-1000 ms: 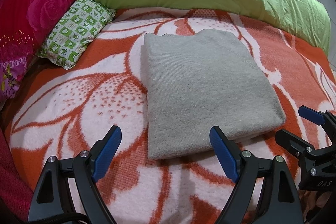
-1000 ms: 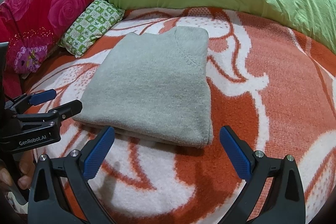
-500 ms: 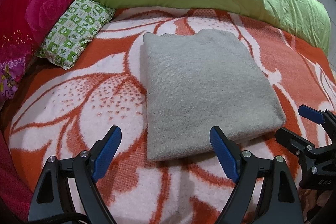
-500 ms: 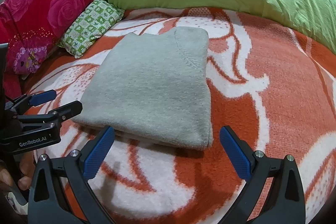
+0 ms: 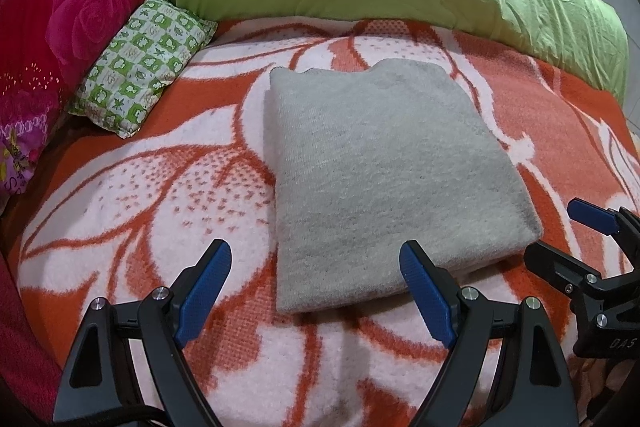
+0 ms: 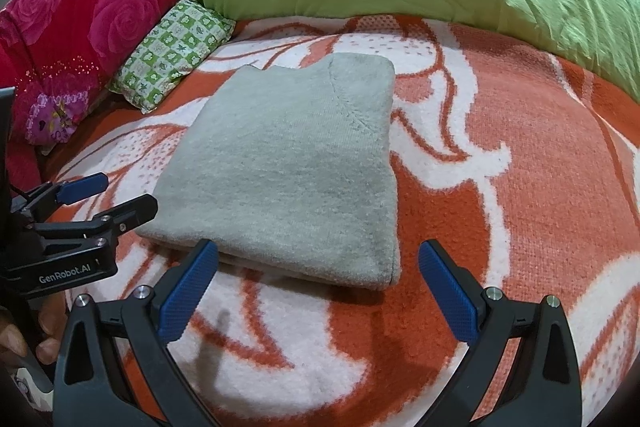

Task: Fold small clothes

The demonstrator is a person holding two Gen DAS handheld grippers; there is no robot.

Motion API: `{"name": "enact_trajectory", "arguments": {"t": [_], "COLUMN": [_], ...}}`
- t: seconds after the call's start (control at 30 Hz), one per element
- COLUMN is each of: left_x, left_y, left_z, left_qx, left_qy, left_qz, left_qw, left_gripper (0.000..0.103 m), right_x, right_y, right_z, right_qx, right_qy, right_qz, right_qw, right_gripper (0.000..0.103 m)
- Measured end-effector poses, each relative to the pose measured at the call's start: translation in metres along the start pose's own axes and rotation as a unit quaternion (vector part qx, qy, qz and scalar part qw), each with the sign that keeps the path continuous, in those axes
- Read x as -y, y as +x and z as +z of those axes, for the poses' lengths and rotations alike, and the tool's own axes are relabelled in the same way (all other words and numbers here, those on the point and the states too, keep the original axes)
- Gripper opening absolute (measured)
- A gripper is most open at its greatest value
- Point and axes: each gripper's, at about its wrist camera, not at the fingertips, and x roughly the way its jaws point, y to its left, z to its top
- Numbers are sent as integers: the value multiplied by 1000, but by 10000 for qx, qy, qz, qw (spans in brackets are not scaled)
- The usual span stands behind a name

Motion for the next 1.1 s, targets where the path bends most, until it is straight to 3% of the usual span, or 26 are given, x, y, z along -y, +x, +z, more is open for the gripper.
{"name": "enact_trajectory", "arguments": {"t": [1.1], "left_x": [-3], "left_y": [12], "left_z": [7], "left_qx": [-151], "left_qy": [4], "left_qz": [-121], "left_qw": [9998], "left_gripper": [86], "right_x": [6], "right_y": [7], "right_z": [8], "right_qx": [-108], "right_qy": [162], "right_qz": [11], "right_qw": [9998], "right_gripper": [100]}}
